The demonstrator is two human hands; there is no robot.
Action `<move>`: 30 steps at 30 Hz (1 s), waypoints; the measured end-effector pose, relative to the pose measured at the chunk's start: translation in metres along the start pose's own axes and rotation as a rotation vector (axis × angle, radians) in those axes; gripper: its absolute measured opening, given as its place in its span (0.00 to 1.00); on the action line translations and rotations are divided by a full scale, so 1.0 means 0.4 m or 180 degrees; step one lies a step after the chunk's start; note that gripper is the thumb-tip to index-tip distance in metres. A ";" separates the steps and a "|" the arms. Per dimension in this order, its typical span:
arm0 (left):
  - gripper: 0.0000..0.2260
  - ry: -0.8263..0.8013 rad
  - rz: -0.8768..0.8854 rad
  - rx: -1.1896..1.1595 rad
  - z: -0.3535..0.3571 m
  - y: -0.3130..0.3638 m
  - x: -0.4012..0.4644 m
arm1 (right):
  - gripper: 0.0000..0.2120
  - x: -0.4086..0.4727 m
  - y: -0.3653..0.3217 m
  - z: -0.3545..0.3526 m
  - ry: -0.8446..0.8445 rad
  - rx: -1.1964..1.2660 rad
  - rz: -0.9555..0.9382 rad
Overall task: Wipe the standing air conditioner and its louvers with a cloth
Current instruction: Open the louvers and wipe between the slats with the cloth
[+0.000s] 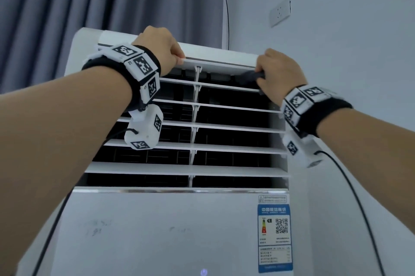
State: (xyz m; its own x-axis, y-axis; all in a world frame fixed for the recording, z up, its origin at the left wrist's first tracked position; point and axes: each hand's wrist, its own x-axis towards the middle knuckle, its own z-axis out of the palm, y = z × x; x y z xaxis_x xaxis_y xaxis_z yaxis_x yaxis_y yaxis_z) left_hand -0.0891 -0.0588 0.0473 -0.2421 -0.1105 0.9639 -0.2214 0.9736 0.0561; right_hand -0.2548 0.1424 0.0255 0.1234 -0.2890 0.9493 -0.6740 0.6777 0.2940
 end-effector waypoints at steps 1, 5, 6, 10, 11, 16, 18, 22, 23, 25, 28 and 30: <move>0.08 -0.0006 0.0029 -0.0058 0.000 -0.004 -0.005 | 0.05 -0.016 0.021 -0.009 -0.0022 -0.0057 0.0060; 0.08 -0.0084 0.0023 -0.0247 -0.016 -0.001 -0.011 | 0.04 -0.060 0.031 -0.049 0.0204 0.0074 -0.0073; 0.09 -0.0117 0.0026 -0.0329 -0.022 0.003 -0.014 | 0.04 -0.071 0.019 -0.057 0.0297 0.0115 -0.0187; 0.09 0.0184 0.0267 -0.0672 -0.048 0.018 -0.051 | 0.05 -0.127 -0.025 -0.062 0.0430 0.0164 -0.0638; 0.07 0.0258 0.0405 -0.0729 -0.050 0.023 -0.068 | 0.06 -0.141 -0.031 -0.060 0.0424 0.0195 -0.0709; 0.09 -0.0282 0.0807 -0.0382 -0.012 0.027 -0.125 | 0.06 -0.199 -0.031 -0.045 0.0289 0.0187 -0.0806; 0.08 -0.0328 0.0742 0.0001 0.009 0.012 -0.127 | 0.05 -0.208 -0.023 -0.040 0.0126 0.0140 -0.0694; 0.09 -0.0039 0.0630 0.0252 0.028 -0.001 -0.116 | 0.08 -0.203 -0.019 -0.027 -0.0012 0.0089 -0.0451; 0.09 -0.0046 0.0629 0.0318 0.031 0.000 -0.111 | 0.09 -0.196 -0.024 -0.023 -0.0026 0.0090 -0.0376; 0.09 -0.0123 0.0583 0.0390 0.030 0.006 -0.098 | 0.12 -0.178 -0.040 -0.015 -0.0076 0.0079 -0.0173; 0.09 -0.0167 0.0460 0.0307 0.027 0.008 -0.089 | 0.13 -0.146 -0.080 -0.001 -0.0060 0.0180 0.0184; 0.09 -0.0126 0.0435 0.0285 0.028 0.009 -0.090 | 0.13 -0.122 -0.123 0.007 -0.0009 0.0317 0.0312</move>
State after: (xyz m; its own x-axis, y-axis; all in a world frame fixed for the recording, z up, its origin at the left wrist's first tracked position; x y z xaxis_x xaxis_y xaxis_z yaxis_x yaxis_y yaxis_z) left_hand -0.0919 -0.0535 0.0100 -0.3123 0.0124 0.9499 -0.2667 0.9586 -0.1001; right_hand -0.2297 0.1214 -0.0356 0.0514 -0.2266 0.9726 -0.7516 0.6325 0.1871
